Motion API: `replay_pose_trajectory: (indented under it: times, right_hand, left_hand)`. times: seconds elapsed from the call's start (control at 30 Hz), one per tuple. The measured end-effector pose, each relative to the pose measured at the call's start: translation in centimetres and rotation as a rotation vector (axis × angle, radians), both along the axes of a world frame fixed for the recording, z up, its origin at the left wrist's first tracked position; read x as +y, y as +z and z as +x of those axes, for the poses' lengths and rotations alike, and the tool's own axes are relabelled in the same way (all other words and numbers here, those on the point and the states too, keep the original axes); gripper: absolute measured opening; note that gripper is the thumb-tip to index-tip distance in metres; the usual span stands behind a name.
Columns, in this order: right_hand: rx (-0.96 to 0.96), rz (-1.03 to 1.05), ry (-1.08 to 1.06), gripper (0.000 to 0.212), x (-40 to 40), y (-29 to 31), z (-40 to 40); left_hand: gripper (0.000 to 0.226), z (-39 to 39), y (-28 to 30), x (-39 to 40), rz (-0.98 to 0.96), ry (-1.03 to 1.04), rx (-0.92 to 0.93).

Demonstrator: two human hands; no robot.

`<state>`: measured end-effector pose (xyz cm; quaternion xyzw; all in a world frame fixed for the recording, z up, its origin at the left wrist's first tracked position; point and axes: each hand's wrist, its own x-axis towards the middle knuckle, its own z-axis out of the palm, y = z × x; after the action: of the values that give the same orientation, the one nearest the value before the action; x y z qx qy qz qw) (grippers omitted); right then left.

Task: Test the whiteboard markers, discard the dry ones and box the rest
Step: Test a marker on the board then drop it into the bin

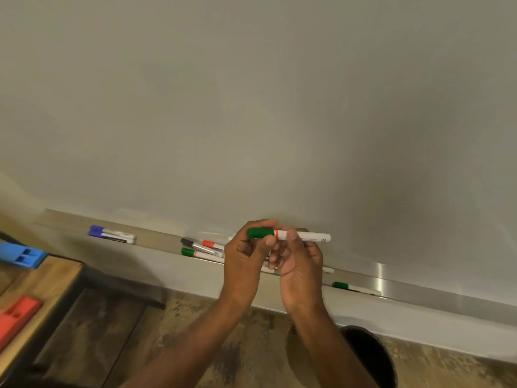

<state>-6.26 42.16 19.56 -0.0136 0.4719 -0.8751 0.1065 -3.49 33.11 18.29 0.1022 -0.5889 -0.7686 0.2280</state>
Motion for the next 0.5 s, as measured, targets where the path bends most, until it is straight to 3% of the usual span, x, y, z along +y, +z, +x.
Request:
replay_pose_trajectory:
  times: [0.13, 0.23, 0.33, 0.5]
  right_hand:
    - [-0.07, -0.012, -0.052, 0.016, -5.9, 0.6, 1.3]
    - [-0.12, 0.004, -0.123, 0.031, -9.0, 0.8, 1.6]
    - [-0.117, 0.026, -0.157, 0.017, -11.7, 1.0, 1.8]
    - [-0.094, 0.078, -0.206, 0.019, -16.1, 1.2, 2.2]
  left_hand:
    - [0.034, 0.5, 2.1, -1.9, 0.113, 0.035, 0.029]
    - [0.04, 0.7, 3.4, -4.2, 0.216, 0.065, 0.018]
    - [0.041, 0.7, 3.7, -6.9, 0.271, 0.074, 0.015]
    - [0.044, 0.7, 3.2, -10.8, 0.365, 0.084, 0.003]
